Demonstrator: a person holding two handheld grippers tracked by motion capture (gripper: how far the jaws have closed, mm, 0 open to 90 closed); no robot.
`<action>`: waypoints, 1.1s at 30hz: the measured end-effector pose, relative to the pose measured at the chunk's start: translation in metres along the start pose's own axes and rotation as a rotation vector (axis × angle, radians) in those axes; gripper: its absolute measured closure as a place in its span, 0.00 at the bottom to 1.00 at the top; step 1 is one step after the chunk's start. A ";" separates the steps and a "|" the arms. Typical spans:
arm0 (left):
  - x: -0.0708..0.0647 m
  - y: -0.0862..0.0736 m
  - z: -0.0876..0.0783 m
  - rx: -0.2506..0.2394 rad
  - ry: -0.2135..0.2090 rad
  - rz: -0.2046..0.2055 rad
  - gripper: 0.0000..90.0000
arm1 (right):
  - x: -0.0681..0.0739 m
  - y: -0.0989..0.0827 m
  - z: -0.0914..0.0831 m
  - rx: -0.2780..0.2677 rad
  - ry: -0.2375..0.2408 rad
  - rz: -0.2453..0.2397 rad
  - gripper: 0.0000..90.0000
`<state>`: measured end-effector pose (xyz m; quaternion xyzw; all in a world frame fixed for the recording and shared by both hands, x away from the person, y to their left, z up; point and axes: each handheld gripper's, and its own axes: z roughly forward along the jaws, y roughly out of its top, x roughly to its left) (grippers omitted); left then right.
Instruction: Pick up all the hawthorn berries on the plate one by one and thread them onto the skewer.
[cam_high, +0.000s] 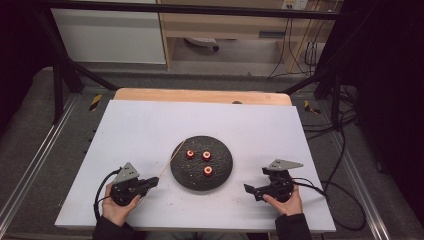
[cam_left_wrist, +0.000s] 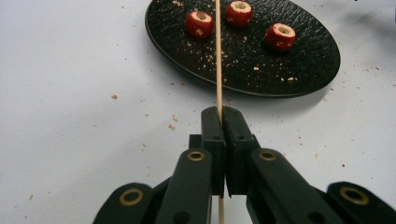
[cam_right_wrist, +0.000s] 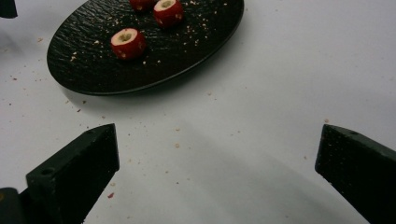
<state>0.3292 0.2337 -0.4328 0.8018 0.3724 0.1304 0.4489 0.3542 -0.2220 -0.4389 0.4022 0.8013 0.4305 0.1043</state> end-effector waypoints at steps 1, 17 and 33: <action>0.000 0.000 0.000 0.000 0.002 0.001 0.98 | 0.002 0.002 0.001 0.001 0.000 -0.001 0.01; 0.002 -0.002 0.001 -0.007 0.002 0.001 0.98 | 0.028 0.046 0.029 0.053 0.009 -0.033 0.01; 0.001 -0.002 0.000 -0.020 0.009 0.001 0.98 | 0.059 0.091 0.064 0.157 0.020 -0.055 0.10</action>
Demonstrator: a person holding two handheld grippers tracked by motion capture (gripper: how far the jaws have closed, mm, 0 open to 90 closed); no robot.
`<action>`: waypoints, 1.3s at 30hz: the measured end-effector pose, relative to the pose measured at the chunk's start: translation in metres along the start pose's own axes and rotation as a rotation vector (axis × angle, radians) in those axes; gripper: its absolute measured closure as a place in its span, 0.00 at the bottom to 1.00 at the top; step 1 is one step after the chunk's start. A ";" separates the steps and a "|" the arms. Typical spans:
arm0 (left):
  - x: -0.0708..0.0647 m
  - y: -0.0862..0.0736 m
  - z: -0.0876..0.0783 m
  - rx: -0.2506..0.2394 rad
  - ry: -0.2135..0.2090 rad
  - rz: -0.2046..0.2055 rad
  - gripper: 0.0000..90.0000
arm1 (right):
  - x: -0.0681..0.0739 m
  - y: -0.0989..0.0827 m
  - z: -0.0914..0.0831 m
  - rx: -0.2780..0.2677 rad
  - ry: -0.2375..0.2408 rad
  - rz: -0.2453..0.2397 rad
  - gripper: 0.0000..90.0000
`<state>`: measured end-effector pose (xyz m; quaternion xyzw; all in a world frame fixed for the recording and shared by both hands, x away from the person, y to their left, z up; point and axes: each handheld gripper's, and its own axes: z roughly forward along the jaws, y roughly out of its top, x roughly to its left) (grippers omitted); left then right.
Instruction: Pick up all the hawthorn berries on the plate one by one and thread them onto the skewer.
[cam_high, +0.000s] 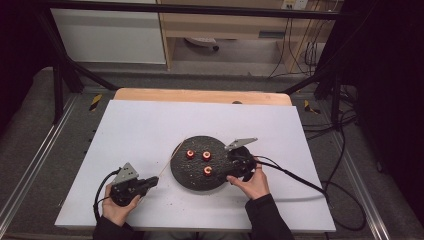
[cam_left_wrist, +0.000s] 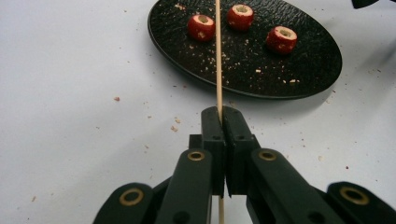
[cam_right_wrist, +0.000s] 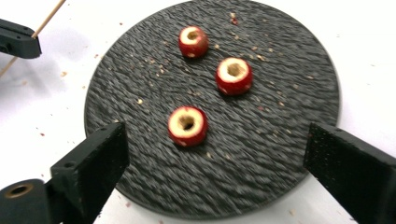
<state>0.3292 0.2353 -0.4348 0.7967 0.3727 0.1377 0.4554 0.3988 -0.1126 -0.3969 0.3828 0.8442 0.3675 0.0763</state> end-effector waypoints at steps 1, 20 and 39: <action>0.000 0.000 0.000 0.000 0.001 0.000 0.98 | 0.001 0.002 0.003 0.010 -0.002 -0.004 0.11; 0.000 0.001 0.000 0.001 -0.001 0.000 0.98 | 0.020 0.023 0.042 0.182 -0.029 -0.001 0.39; 0.000 0.001 0.000 0.004 0.000 0.004 0.98 | 0.018 0.023 0.051 0.236 -0.031 0.073 0.64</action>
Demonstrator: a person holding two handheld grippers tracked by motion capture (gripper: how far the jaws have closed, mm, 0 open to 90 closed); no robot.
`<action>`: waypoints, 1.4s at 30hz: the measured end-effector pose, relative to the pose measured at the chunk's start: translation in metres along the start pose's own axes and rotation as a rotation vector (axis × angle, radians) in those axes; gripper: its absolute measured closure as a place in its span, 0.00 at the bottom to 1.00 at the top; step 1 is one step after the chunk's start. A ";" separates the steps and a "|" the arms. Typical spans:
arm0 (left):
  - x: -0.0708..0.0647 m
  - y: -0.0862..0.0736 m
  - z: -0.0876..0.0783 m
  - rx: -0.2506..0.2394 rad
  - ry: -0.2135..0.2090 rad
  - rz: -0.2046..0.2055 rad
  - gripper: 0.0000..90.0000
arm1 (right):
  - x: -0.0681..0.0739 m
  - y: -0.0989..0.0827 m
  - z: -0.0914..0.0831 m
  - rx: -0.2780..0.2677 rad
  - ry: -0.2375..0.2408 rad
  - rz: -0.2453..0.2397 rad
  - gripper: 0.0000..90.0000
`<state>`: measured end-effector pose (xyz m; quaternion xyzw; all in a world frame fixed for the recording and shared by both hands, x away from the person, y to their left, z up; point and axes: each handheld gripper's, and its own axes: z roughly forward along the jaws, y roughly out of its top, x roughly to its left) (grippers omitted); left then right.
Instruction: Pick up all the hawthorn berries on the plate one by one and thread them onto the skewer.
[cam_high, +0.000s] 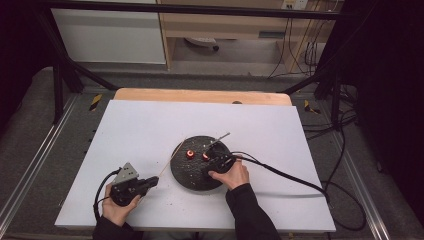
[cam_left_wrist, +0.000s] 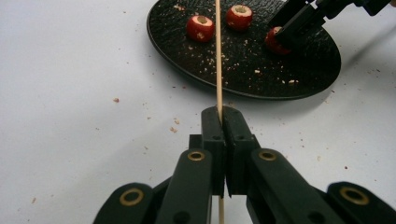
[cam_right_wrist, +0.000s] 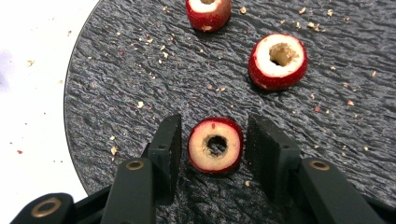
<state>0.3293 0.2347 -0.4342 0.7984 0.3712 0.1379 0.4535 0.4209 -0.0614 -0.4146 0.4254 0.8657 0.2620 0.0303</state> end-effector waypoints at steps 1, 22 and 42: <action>0.000 0.000 0.000 0.001 0.000 0.000 0.98 | 0.000 0.000 0.000 0.002 0.001 -0.001 0.64; -0.001 0.000 -0.001 -0.007 0.002 0.002 0.98 | -0.002 0.003 -0.015 -0.050 0.034 0.043 0.69; -0.005 0.000 0.000 -0.012 0.003 0.007 0.98 | -0.013 -0.018 -0.041 -0.288 0.101 0.073 0.69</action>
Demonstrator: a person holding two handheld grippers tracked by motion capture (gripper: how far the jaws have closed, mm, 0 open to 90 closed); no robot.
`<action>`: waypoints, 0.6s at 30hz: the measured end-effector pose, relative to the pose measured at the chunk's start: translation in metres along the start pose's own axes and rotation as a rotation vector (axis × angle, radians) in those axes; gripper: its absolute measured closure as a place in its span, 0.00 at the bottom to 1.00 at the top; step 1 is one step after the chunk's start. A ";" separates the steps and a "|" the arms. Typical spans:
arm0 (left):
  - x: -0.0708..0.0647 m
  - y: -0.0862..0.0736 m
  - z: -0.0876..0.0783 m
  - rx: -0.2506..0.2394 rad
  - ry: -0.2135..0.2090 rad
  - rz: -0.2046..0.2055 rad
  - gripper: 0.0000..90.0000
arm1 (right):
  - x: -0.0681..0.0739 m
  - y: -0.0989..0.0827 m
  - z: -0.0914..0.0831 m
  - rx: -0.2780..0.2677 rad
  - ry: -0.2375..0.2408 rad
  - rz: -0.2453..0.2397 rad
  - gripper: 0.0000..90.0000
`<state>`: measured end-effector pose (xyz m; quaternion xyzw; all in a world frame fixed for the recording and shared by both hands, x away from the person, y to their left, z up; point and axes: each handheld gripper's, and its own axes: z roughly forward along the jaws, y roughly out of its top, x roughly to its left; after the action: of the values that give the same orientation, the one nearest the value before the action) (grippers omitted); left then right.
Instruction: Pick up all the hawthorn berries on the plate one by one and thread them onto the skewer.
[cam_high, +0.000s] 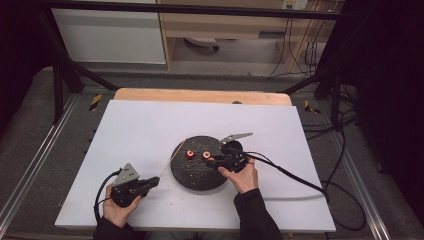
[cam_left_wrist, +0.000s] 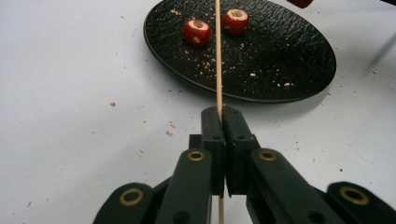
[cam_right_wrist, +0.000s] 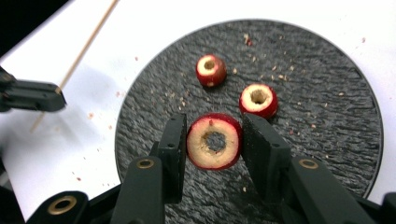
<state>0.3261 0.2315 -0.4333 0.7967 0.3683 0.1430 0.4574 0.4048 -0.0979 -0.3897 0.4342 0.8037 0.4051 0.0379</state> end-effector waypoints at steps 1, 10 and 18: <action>0.000 0.000 0.000 0.000 -0.001 0.000 0.98 | -0.001 -0.001 -0.001 -0.014 0.004 0.009 0.69; -0.003 0.000 0.001 0.004 0.001 0.004 0.98 | -0.004 -0.014 -0.007 -0.172 0.027 0.046 0.69; -0.005 0.000 0.003 0.004 0.005 0.005 0.98 | -0.004 -0.024 -0.002 -0.342 0.065 0.116 0.69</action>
<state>0.3241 0.2263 -0.4346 0.7981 0.3677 0.1454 0.4546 0.3907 -0.1092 -0.4058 0.4538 0.6974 0.5512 0.0618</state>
